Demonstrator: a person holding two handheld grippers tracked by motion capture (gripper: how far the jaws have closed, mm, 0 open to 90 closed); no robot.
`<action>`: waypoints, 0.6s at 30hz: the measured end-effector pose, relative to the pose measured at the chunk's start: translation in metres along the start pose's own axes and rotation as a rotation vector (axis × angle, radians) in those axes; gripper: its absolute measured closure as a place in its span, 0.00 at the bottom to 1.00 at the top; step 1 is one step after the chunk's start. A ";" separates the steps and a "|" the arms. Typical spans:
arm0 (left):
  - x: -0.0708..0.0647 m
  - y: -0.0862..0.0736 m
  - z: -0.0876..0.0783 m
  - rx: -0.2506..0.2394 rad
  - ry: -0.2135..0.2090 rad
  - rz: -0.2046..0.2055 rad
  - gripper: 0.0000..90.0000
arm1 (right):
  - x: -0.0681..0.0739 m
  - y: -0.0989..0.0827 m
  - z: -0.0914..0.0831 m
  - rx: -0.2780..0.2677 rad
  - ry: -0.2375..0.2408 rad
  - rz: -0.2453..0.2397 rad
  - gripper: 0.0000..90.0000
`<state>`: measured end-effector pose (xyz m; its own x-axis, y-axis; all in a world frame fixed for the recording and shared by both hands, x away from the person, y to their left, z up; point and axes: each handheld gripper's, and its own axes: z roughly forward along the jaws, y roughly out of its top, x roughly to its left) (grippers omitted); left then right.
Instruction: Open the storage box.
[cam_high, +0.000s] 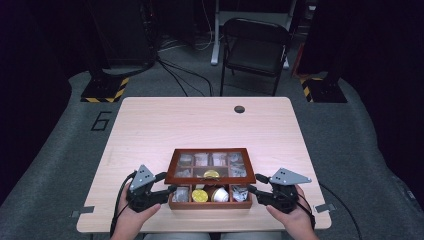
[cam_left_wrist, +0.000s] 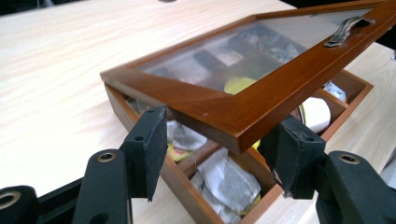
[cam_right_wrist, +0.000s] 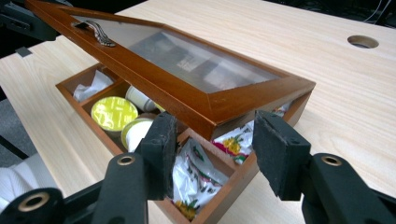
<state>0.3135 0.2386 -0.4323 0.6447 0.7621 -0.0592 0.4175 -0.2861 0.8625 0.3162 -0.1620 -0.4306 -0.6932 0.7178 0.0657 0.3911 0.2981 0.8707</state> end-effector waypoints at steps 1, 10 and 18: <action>0.000 0.000 0.000 0.000 0.000 0.000 0.46 | 0.000 0.002 0.000 -0.005 0.001 0.004 0.56; 0.008 0.017 -0.002 -0.027 -0.013 0.002 0.47 | -0.006 0.018 0.000 -0.025 0.006 0.036 0.56; 0.014 0.027 0.002 -0.041 -0.013 -0.011 0.47 | -0.012 0.029 0.003 -0.029 -0.001 0.033 0.56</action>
<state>0.3352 0.2402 -0.4105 0.6485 0.7575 -0.0752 0.3984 -0.2536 0.8814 0.3380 -0.1599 -0.4076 -0.6797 0.7274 0.0947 0.3961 0.2553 0.8820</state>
